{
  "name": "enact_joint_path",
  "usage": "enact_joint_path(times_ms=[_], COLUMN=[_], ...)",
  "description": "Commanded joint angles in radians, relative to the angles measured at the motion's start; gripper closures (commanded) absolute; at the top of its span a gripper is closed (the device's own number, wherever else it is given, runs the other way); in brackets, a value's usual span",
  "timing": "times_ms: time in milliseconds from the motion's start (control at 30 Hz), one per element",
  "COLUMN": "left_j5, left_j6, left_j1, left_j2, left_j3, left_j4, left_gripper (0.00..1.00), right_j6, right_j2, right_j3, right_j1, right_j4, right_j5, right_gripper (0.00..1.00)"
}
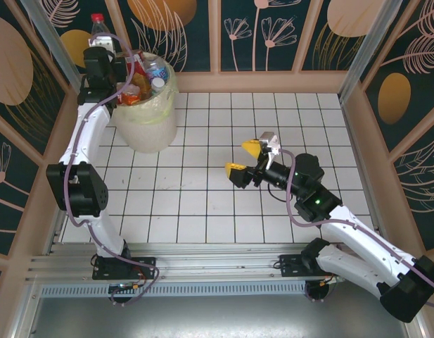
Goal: Put the plastic bottles in the bin
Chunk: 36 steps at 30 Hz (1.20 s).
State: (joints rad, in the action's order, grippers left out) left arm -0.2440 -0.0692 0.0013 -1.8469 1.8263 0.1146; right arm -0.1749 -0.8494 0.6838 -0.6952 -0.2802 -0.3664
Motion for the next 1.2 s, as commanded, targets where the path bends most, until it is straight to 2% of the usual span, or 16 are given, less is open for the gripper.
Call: enact_joint_path(times_ms=[0, 200, 367, 467, 633, 1000, 1167], left_j5=[0.005, 0.005, 0.009, 0.013, -0.052, 0.025, 0.122], left_j6=[0.022, 0.029, 0.048, 0.066, 0.09, 0.128, 0.141], left_j1=[0.006, 0.006, 0.008, 0.008, 0.016, 0.052, 0.052], left_j2=[-0.009, -0.008, -0.01, -0.021, -0.044, -0.104, -0.095], left_j3=[0.04, 0.044, 0.057, 0.09, 0.104, 0.112, 0.092], left_j4=[0.019, 0.025, 0.032, 0.066, 0.09, 0.102, 0.102], left_gripper=[0.3, 0.2, 0.2, 0.27, 0.34, 0.43, 0.54], right_j6=[-0.017, -0.018, -0.02, -0.02, -0.026, -0.024, -0.023], right_j2=[0.02, 0.021, 0.021, 0.02, 0.021, 0.028, 0.025], right_j3=[-0.018, -0.02, -0.019, -0.019, -0.021, -0.02, -0.018], right_j1=[0.002, 0.001, 0.001, 0.001, 0.002, 0.001, 0.001], right_j4=[0.001, 0.003, 0.007, 0.009, 0.009, 0.026, 0.026], right_j5=[0.006, 0.006, 0.006, 0.007, 0.006, 0.009, 0.01], right_gripper=[0.02, 0.02, 0.02, 0.02, 0.02, 0.02, 0.02])
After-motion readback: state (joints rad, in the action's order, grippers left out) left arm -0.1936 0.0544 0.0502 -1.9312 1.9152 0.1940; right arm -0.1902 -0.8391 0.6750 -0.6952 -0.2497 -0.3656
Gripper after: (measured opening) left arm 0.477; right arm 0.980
